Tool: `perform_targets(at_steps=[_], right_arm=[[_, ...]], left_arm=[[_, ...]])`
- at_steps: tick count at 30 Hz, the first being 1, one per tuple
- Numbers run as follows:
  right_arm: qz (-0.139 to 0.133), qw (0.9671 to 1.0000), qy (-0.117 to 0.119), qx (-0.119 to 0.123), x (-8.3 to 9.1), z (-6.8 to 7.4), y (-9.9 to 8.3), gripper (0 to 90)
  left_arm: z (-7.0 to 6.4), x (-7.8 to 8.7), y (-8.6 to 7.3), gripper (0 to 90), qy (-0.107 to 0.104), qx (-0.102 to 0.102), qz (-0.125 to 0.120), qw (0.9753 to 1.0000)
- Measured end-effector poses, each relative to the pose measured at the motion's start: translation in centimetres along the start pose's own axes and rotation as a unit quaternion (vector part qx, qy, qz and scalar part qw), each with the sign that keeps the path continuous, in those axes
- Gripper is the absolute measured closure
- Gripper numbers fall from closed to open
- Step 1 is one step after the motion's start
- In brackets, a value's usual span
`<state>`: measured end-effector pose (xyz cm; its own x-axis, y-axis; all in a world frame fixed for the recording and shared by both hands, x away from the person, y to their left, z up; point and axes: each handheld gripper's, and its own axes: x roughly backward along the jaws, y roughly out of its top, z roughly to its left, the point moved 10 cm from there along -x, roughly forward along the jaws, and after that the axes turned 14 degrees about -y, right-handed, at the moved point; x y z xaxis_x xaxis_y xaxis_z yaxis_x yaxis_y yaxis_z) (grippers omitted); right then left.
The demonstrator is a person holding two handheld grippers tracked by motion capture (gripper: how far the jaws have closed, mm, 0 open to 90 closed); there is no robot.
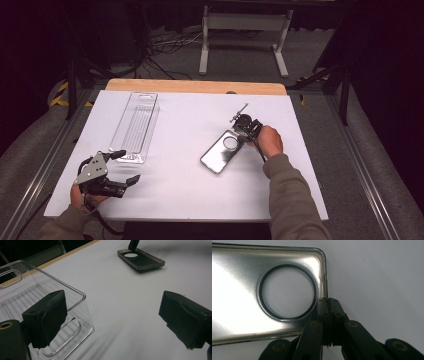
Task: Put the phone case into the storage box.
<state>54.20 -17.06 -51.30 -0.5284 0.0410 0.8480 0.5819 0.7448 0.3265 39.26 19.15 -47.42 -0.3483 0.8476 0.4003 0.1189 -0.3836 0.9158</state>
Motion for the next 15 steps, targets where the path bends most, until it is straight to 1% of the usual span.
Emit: perform_targets(at_steps=[1, 4, 7, 10, 11, 12, 14, 15], right_arm=[[-0.003, 1.0, -0.002, -0.004, 0.1, 0.0, 0.0, 89.2], [-0.012, 0.9999, -0.003, 0.001, 0.3, 0.0, 0.0, 89.3], [-0.033, 0.9992, -0.023, 0.009, 0.9, 0.0, 0.4, 89.3], [-0.069, 0.9965, -0.045, 0.016, 1.9, 0.2, 1.0, 89.4], [-0.084, 0.9948, -0.055, 0.017, 2.4, 0.2, 1.2, 89.4], [-0.084, 0.9948, -0.055, 0.017, 2.4, 0.2, 1.2, 89.4], [-0.104, 0.9922, -0.067, 0.018, 3.0, 0.3, 1.3, 89.4], [-0.117, 0.9902, -0.074, 0.015, 3.5, 0.3, 1.5, 89.4]], left_arm=[[0.0, 0.0, 0.0, 8.7, -0.001, 0.0, 0.0, 1.0], [0.0, 0.0, -0.1, 9.3, -0.004, 0.001, 0.004, 1.0], [0.0, 0.0, -0.1, 10.0, -0.002, 0.0, 0.004, 1.0], [0.1, 0.1, -0.1, 9.9, 0.0, 0.001, 0.005, 1.0], [0.1, 0.1, -0.1, 9.9, 0.0, 0.002, 0.006, 1.0], [0.1, 0.1, -0.1, 9.9, 0.0, 0.002, 0.006, 1.0], [0.2, 0.1, 0.0, 10.0, 0.002, 0.001, 0.005, 1.0], [0.2, 0.1, 0.0, 10.2, 0.003, 0.001, 0.002, 1.0]])
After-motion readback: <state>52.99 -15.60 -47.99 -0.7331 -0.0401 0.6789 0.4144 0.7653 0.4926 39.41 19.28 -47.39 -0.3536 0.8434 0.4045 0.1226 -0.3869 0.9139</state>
